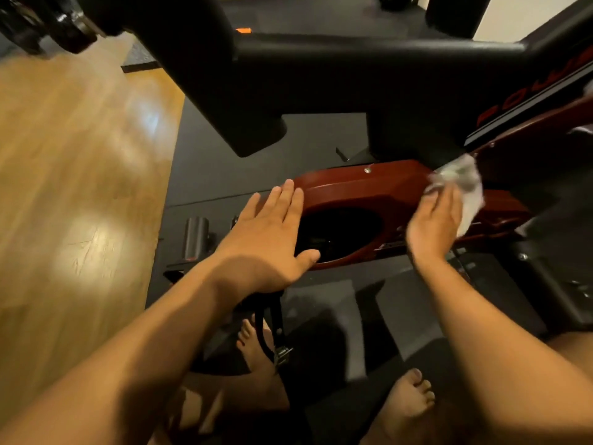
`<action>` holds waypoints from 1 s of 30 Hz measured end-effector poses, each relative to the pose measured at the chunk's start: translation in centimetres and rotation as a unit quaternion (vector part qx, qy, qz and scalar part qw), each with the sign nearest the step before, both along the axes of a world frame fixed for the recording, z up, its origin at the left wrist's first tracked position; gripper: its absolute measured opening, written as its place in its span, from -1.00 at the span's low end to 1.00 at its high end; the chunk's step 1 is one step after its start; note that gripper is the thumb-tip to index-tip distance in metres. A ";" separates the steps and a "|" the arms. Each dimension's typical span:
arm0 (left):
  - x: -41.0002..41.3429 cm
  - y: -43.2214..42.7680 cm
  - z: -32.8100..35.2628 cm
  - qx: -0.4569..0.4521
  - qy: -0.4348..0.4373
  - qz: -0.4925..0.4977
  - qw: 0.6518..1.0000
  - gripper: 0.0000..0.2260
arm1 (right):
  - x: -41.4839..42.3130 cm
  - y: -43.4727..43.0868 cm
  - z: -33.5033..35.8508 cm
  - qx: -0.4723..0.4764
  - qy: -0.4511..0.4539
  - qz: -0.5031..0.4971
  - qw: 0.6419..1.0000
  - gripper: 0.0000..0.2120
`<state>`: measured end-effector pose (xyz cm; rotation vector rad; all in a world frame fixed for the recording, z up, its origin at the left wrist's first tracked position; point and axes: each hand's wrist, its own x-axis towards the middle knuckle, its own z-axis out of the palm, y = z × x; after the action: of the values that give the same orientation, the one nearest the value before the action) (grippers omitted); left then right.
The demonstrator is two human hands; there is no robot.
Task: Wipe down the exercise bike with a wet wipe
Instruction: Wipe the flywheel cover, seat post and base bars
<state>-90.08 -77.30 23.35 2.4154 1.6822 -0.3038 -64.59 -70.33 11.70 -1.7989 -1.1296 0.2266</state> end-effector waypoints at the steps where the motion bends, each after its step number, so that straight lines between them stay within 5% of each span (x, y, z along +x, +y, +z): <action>1: 0.1 -0.1 0.0 0.001 0.004 0.001 1.000 -0.16 | -0.4 0.0 0.0 -0.026 0.093 -0.029 0.995 -0.48; 5: -0.1 0.1 0.0 -0.010 -0.014 0.000 1.000 -0.11 | -8.1 -0.9 0.9 -0.021 0.174 -0.052 0.983 -0.40; 11: 0.0 0.0 0.7 -0.026 0.007 0.013 1.000 -0.11 | -17.5 -6.6 -4.1 0.015 0.013 0.143 0.989 -0.59; 15: 0.4 -0.5 0.3 0.005 0.047 0.004 0.999 -0.10 | -15.8 -7.7 -7.0 0.016 -0.175 0.218 0.960 -0.59; 18: 0.8 -0.7 0.0 0.014 0.082 -0.003 0.997 -0.05 | -12.0 -7.3 -6.4 0.093 -0.275 0.321 0.901 -0.61; 20: 0.9 -0.7 0.1 0.016 0.099 -0.013 0.995 -0.03 | -8.8 -5.7 -6.8 0.090 -0.323 0.319 0.887 -0.54; 23: 0.7 -0.7 0.3 0.014 0.087 -0.015 0.996 -0.04 | -6.9 -4.6 -7.4 -0.010 -0.315 0.250 0.915 -0.51; 26: 0.5 -0.7 0.4 0.012 0.069 -0.011 0.998 -0.06 | -10.6 -5.6 -6.2 0.053 -0.314 0.250 0.914 -0.61; 30: 0.5 -0.6 0.2 0.007 0.069 -0.008 0.998 -0.06 | -12.3 -5.6 -4.8 0.103 -0.330 0.300 0.889 -0.46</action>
<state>-89.53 -77.86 23.51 2.4708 1.7260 -0.4717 -76.94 -75.95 6.88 -1.3070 -2.1041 -0.1689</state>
